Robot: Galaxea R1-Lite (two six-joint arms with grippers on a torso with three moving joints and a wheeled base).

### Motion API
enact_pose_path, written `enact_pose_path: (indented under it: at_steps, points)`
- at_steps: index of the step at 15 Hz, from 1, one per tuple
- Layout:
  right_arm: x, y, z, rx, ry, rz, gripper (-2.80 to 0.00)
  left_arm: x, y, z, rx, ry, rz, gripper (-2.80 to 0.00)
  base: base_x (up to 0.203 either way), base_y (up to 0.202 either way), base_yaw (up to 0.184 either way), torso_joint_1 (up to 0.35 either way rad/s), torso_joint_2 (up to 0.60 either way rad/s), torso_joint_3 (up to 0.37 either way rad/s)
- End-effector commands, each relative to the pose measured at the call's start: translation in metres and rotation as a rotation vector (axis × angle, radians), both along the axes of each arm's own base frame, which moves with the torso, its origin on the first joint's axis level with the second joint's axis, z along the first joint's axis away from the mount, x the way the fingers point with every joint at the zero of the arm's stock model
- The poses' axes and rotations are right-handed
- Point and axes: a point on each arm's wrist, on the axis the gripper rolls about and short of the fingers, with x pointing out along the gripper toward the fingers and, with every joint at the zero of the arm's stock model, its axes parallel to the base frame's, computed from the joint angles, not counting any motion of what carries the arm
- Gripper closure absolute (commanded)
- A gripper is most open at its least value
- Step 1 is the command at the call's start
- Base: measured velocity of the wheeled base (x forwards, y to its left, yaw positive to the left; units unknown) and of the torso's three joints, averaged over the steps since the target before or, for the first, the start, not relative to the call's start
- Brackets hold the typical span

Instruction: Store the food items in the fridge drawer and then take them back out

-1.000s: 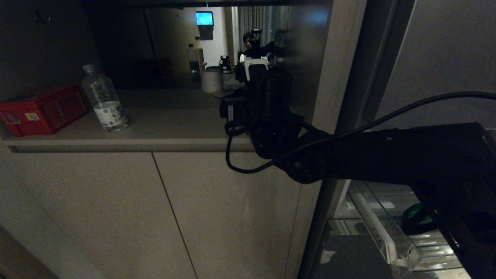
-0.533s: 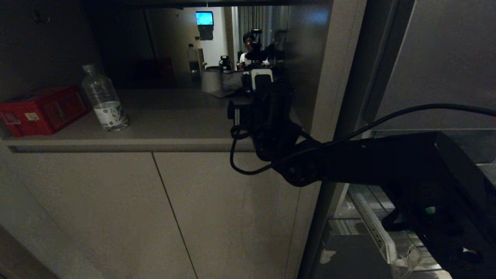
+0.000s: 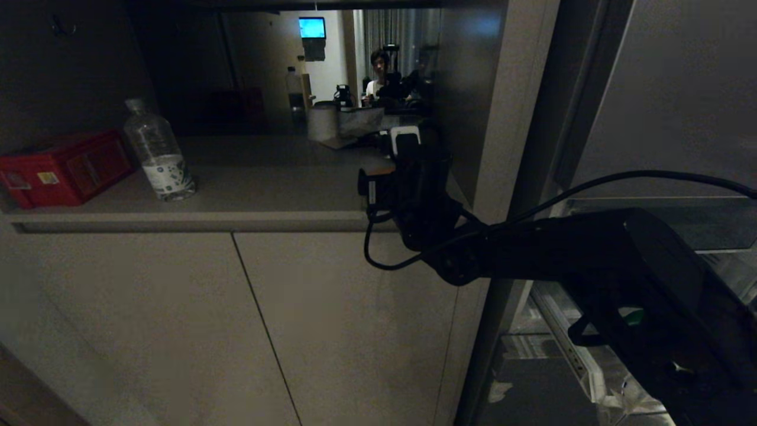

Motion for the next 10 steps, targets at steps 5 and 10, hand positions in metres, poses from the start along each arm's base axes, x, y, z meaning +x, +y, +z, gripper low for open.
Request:
enact_pose_path:
  at_steps: [5,10]
  points:
    - [0.008,0.000,-0.016,-0.028,0.021,0.031,-2.80,0.000,0.000,0.000,-0.001,0.000,0.000,0.00,0.000,0.000,0.000,0.000,0.00,0.000]
    - [0.015,-0.007,-0.020,-0.036,0.029,0.011,-2.80,0.000,0.000,0.000,-0.001,0.000,0.000,0.00,0.000,0.000,0.000,0.000,0.00,0.000]
